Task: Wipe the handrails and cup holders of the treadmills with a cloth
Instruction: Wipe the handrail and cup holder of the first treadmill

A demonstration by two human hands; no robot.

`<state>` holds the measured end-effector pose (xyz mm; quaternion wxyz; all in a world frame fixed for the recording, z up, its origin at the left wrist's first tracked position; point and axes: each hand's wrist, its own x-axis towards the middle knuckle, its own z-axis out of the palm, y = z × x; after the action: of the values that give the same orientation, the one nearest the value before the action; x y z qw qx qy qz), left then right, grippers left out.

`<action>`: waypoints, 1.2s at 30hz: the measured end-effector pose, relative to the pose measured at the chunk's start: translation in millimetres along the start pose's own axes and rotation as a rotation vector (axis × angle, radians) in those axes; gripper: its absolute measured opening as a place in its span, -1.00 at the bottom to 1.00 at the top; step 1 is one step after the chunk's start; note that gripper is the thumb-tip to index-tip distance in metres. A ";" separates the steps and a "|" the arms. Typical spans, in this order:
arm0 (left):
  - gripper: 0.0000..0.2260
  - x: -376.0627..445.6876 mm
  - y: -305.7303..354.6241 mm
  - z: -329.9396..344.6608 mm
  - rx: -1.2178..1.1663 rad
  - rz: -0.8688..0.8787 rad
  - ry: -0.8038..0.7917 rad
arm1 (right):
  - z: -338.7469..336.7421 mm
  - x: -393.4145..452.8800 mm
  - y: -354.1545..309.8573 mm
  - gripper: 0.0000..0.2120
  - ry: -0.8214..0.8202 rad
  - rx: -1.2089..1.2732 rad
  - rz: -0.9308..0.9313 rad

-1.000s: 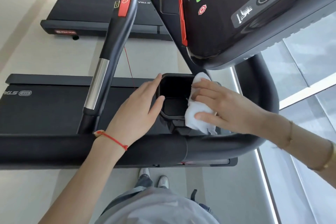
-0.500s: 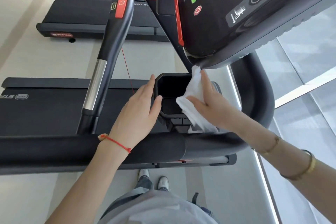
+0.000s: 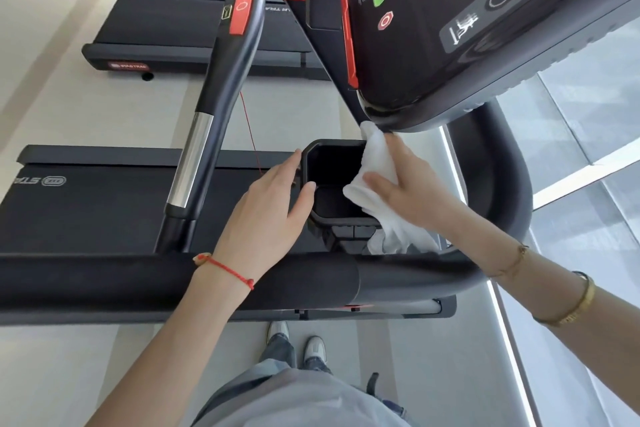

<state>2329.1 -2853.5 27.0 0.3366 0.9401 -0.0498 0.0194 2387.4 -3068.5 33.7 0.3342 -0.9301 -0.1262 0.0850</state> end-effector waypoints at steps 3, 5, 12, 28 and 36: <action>-0.50 -0.1 0.4 -0.4 -0.004 0.011 -0.003 | -1.5 13.5 -6.8 -0.56 -0.025 -0.196 -0.083; -0.50 -0.1 0.9 -0.6 -0.006 0.013 -0.005 | -4.1 23.3 -11.5 -0.61 -0.058 -0.356 -0.118; -0.51 -0.2 2.6 -1.6 -0.014 0.012 -0.010 | -9.3 49.6 -27.8 -0.72 -0.152 -0.661 -0.252; -0.49 -1.0 2.8 -2.7 -0.066 -0.012 -0.007 | -9.7 40.3 -18.9 -0.58 -0.116 -0.636 -0.330; -0.50 -0.9 2.5 -1.8 -0.031 0.014 -0.013 | -8.5 45.7 -19.2 -0.77 -0.137 -0.555 -0.231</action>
<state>2327.9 -2854.2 29.9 0.3506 0.9346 -0.0587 0.0150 2429.5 -3046.0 49.2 0.0655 -0.9575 -0.2718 0.0713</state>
